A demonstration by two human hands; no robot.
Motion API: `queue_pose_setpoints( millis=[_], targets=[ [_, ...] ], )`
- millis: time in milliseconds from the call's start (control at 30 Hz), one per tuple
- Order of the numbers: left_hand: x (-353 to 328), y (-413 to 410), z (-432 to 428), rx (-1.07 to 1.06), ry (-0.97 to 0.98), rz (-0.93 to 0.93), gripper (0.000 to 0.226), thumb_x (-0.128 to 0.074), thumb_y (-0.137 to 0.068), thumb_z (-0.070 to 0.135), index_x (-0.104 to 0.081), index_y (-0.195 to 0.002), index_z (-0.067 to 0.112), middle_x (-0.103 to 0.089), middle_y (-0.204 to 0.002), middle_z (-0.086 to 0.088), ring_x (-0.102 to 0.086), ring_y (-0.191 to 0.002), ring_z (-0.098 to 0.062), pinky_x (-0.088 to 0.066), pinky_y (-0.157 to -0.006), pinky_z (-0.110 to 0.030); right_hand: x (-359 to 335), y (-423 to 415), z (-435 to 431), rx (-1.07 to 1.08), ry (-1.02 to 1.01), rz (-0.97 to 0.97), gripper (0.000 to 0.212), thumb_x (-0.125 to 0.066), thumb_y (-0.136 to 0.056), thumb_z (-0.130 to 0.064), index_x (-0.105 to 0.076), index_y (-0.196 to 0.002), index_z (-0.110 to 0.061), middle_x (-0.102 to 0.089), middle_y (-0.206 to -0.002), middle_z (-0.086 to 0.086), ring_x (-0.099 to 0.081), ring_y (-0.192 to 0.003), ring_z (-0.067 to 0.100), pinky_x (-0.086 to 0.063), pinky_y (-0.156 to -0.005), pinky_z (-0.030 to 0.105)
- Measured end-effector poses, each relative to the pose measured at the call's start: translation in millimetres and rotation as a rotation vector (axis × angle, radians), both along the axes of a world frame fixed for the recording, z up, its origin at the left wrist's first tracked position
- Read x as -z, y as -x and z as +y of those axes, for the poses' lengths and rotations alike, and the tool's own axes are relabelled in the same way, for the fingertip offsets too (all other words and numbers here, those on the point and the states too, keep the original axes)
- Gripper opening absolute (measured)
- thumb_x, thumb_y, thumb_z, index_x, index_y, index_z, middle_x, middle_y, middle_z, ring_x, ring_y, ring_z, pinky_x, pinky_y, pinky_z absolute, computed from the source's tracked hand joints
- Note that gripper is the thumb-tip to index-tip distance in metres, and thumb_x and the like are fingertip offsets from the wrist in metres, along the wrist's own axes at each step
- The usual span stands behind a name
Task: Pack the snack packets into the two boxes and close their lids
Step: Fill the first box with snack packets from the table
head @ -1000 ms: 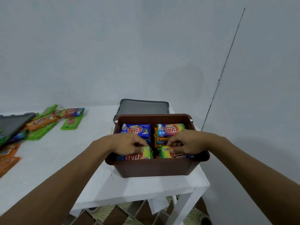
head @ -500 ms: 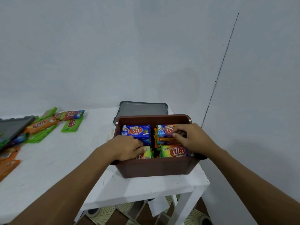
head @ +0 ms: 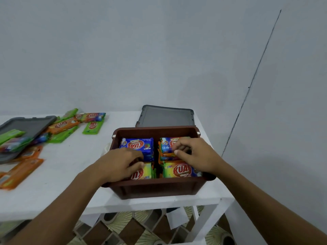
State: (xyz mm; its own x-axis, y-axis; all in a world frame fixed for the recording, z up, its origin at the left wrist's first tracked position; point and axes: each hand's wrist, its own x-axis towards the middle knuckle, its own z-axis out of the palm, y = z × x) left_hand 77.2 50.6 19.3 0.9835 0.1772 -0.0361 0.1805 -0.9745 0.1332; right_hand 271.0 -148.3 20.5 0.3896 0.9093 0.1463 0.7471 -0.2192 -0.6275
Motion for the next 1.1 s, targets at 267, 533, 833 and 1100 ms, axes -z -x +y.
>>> queue_pose_setpoints(
  millis=[267, 533, 833, 1100],
  targets=[
    [-5.8, -17.3, 19.2, -0.1, -0.037, -0.114, 0.041, -0.069, -0.086, 0.033, -0.056, -0.124, 0.024, -0.05, -0.123, 0.006, -0.052, -0.109, -0.011, -0.05, -0.086, -0.027, -16.4, -14.2, 23.9, 0.01, 0.195, -0.312, 0.024, -0.067, -0.088, -0.033, -0.064, -0.112, -0.029, -0.067, -0.11, -0.008, -0.061, -0.089, 0.005, -0.054, -0.078, 0.027],
    [-0.1, -48.5, 20.8, -0.159, -0.238, 0.019, 0.08, -0.079, -0.071, 0.05, -0.04, -0.135, 0.023, -0.052, -0.129, 0.0, -0.052, -0.116, -0.019, -0.049, -0.091, -0.035, -2.2, -15.7, 46.7, 0.009, 0.37, -0.639, 0.064, -0.074, -0.074, -0.055, -0.045, -0.124, -0.027, -0.06, -0.12, -0.003, -0.059, -0.104, 0.017, -0.048, -0.083, 0.032],
    [-5.5, -39.9, 26.9, -0.173, -0.228, -0.014, 0.068, -0.07, -0.072, 0.064, -0.048, -0.124, 0.025, -0.057, -0.122, 0.005, -0.056, -0.11, -0.015, -0.048, -0.084, -0.03, 1.0, -16.2, 43.8, 0.058, 0.317, -0.573, 0.051, -0.066, -0.077, -0.063, -0.051, -0.108, -0.026, -0.065, -0.109, -0.005, -0.062, -0.093, 0.014, -0.047, -0.074, 0.027],
    [-16.6, -44.8, 50.8, -0.205, -0.008, -0.327, 0.026, -0.06, -0.087, 0.052, -0.062, -0.096, 0.027, -0.063, -0.084, 0.013, -0.057, -0.073, -0.007, -0.047, -0.061, -0.029, -10.0, -29.8, 54.4, 0.145, 0.037, -0.205, 0.017, -0.061, -0.09, -0.043, -0.068, -0.087, -0.028, -0.061, -0.069, -0.014, -0.056, -0.064, 0.002, -0.043, -0.059, 0.023]
  ],
)
